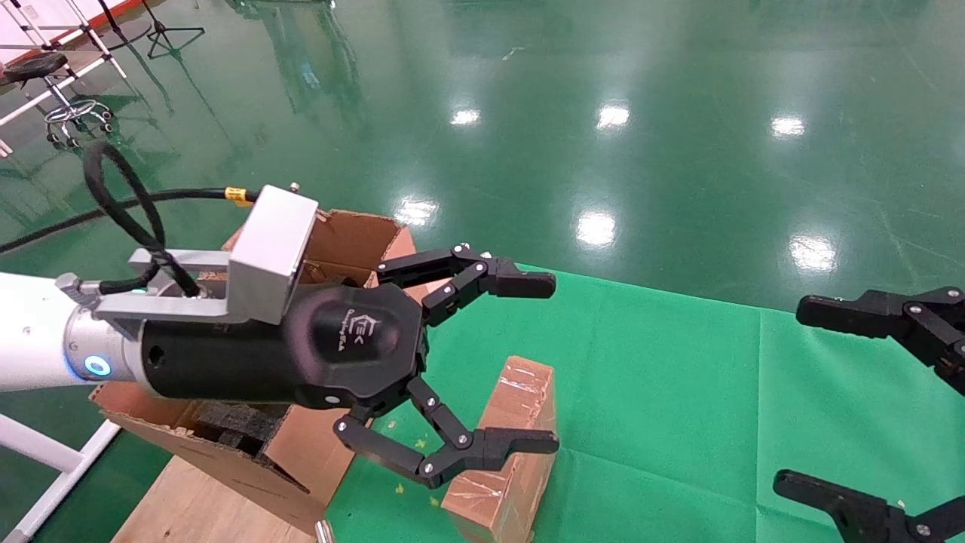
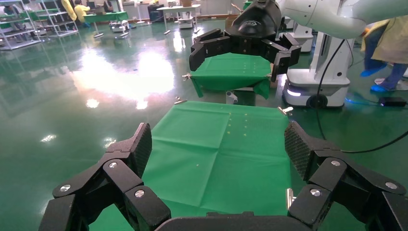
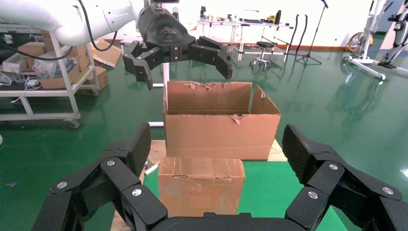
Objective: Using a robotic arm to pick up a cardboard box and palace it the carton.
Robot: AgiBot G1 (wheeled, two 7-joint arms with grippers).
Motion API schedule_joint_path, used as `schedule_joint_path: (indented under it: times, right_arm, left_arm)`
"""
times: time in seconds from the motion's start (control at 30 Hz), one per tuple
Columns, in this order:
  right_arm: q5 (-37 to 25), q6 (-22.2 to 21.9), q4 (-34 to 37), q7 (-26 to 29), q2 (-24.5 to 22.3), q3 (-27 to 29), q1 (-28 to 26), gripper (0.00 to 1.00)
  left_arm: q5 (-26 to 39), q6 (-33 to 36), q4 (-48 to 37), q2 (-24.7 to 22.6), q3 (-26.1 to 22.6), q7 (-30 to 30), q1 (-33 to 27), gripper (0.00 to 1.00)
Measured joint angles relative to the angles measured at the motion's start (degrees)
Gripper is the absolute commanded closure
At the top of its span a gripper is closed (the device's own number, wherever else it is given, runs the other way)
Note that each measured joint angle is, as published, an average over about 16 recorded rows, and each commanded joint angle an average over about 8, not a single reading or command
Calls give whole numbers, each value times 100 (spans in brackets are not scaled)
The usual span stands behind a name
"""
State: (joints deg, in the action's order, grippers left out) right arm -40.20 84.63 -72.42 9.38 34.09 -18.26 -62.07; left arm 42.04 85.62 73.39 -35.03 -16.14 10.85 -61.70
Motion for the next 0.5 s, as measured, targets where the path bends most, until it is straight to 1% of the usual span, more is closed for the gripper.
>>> schedule_joint_path:
  times: [0.5]
  right_arm:
    - [0,0,0,0,0,0,0,0]
  left_arm:
    - [-1,0,1,0,1,-1,1,0]
